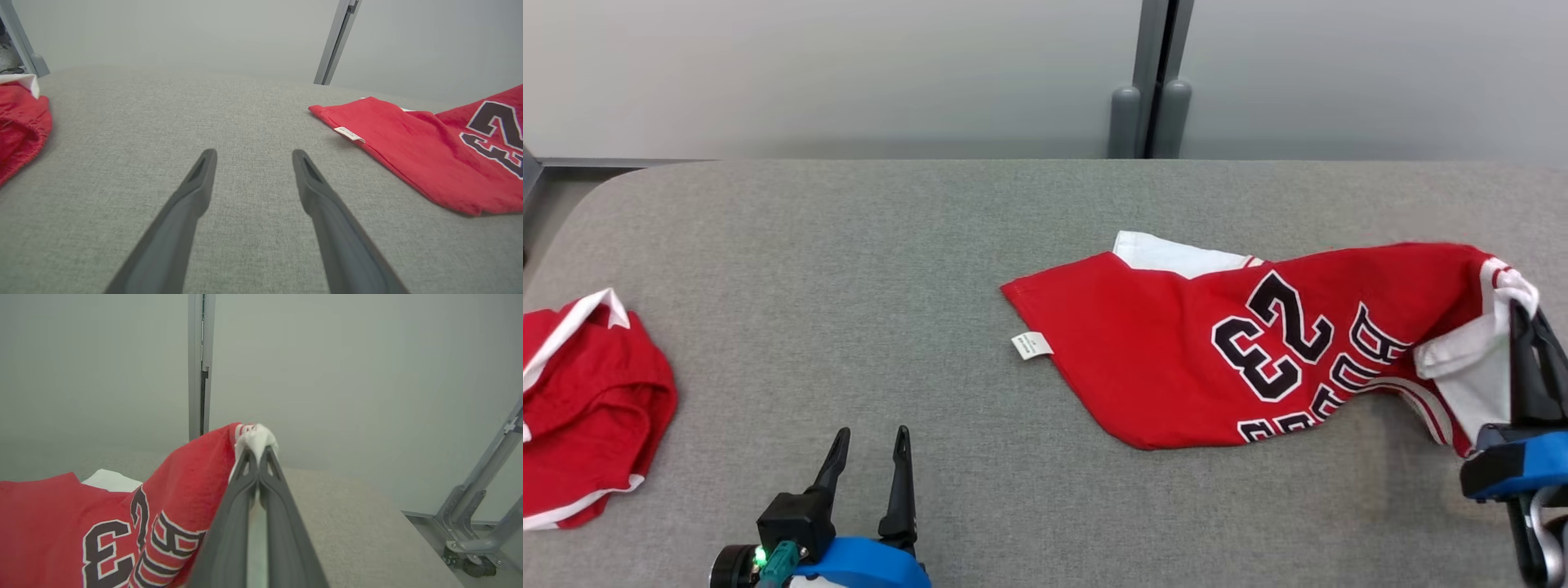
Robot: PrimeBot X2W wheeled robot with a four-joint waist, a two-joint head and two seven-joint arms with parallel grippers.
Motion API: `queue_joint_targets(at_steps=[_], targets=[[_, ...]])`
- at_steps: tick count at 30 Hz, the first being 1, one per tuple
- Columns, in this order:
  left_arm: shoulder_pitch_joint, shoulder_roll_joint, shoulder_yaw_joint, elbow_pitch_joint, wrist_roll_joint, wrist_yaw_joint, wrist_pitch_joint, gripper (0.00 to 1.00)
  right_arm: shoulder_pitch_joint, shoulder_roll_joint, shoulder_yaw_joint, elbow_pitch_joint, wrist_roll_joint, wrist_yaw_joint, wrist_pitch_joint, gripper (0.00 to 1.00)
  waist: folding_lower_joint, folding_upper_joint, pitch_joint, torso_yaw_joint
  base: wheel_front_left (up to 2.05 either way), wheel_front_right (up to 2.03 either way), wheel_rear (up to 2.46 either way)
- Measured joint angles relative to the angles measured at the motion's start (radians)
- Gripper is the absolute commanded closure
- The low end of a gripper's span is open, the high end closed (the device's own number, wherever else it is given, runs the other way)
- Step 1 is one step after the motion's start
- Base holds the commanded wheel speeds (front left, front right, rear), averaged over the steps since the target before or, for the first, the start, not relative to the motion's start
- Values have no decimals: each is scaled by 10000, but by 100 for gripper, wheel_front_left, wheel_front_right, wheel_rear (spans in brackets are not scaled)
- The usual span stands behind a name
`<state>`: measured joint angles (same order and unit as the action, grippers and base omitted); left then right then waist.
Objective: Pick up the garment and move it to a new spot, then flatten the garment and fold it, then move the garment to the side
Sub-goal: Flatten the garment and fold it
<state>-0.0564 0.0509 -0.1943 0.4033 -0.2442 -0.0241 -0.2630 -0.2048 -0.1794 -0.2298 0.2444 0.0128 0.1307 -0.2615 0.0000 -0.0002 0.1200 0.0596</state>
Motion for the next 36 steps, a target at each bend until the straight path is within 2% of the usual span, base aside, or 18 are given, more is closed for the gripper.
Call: queue_joint_targets(at_steps=[2,8,12,13,14,15,16,21,29,36], targets=[[-81,4,19,-2,77,-27,0,0,174,-100,-288,-132,-253,0,2,100,0,0,84,-156,0,0,0],[-324,4,136,31,188,-88,0,0,3,-349,-387,-1804,-1045,0,-2,100,1,2,332,-633,0,0,0],[-360,0,36,77,184,-107,0,0,91,-351,184,-1871,-1331,2,-4,100,0,2,376,-830,0,0,0],[-397,-2,-13,98,184,-113,0,0,200,-347,368,-1651,-1386,2,-10,89,1,2,380,-857,0,0,0],[-427,-4,-36,104,182,-113,0,0,337,-355,491,-1338,-1415,2,-8,59,1,2,390,-878,0,0,0],[-445,0,-42,100,171,-113,0,0,496,-326,508,-972,-1411,2,-8,15,0,2,397,-897,0,0,0],[-446,2,-44,104,169,-113,0,0,681,-284,493,-522,-1398,0,-6,0,1,2,394,-913,0,0,0],[-439,0,-33,115,173,-113,0,0,1411,140,430,604,-1210,0,0,0,0,2,394,-1000,0,0,0],[-477,-4,-10,167,244,-136,0,0,1499,577,660,940,-1012,0,0,0,0,1,417,-1235,0,0,0],[-581,-8,-157,163,196,-173,0,0,1046,757,525,1476,-980,0,0,0,0,2,514,-1093,0,0,0]])
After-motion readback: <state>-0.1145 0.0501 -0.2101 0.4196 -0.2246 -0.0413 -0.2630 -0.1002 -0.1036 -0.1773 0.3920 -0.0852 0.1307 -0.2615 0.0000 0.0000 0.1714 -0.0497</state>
